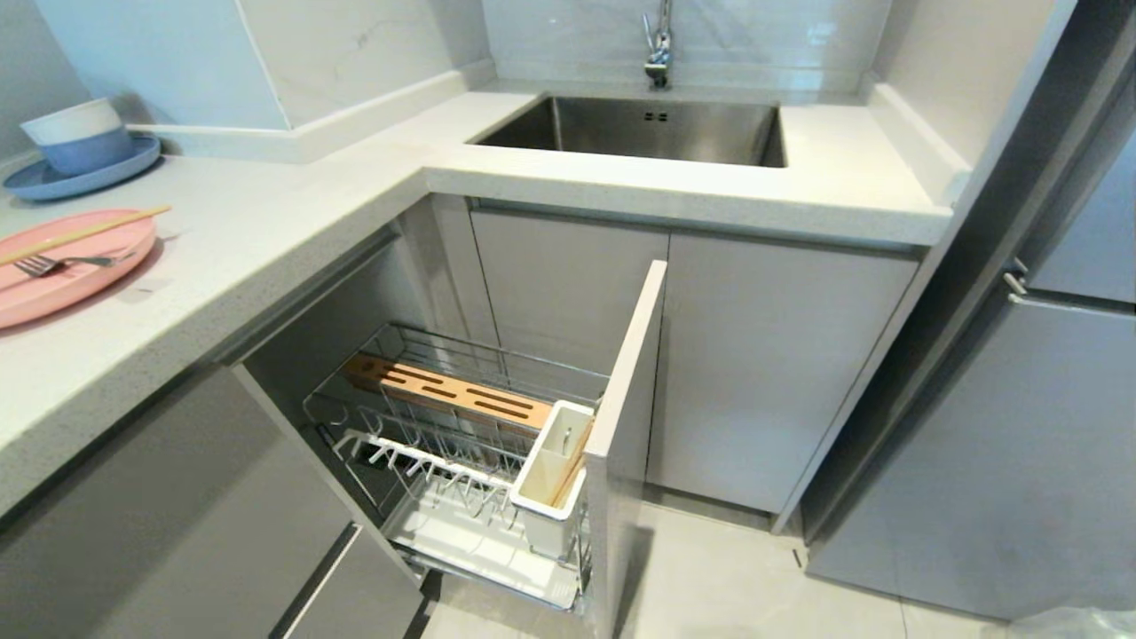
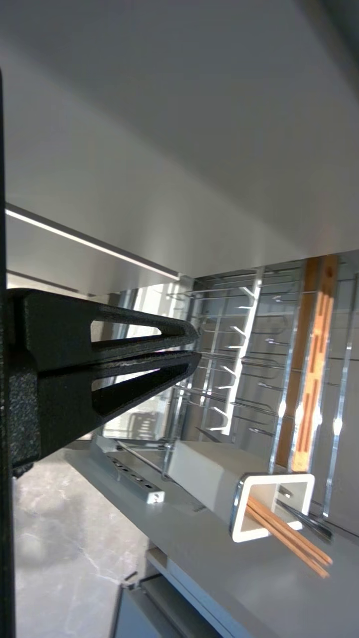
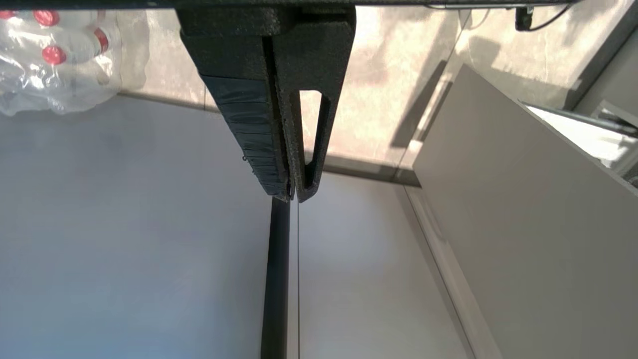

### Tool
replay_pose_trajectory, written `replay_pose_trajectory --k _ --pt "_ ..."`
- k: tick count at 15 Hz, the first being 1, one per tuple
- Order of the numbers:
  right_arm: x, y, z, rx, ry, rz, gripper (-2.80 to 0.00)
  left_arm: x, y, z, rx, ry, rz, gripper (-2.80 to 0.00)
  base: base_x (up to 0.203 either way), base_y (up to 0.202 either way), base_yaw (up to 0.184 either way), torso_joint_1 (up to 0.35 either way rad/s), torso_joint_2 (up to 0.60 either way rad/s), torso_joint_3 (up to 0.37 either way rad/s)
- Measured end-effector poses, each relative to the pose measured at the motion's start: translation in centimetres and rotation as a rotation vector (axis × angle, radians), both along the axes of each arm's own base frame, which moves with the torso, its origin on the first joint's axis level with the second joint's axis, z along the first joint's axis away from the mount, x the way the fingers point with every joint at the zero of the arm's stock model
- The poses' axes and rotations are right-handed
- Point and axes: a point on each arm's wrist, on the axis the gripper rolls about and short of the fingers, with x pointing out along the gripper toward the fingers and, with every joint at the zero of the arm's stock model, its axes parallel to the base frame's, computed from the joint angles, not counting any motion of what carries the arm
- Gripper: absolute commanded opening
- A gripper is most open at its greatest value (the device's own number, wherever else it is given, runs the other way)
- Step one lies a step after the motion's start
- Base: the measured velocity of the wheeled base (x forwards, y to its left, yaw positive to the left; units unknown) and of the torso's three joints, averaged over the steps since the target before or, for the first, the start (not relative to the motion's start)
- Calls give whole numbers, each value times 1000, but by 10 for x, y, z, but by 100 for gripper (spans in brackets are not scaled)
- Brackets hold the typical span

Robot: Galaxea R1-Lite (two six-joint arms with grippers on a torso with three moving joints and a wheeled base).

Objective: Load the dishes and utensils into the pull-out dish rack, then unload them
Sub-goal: Pick up the bowl and place it in the cupboard

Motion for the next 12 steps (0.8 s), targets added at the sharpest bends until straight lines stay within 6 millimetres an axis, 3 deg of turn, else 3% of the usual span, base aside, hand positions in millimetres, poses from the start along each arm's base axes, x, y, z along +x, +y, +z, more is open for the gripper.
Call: replay_pose_trajectory --k 12 --pt "0 0 0 0 0 0 -280 0 0 0 -4 1 1 -280 0 0 0 3 3 -192"
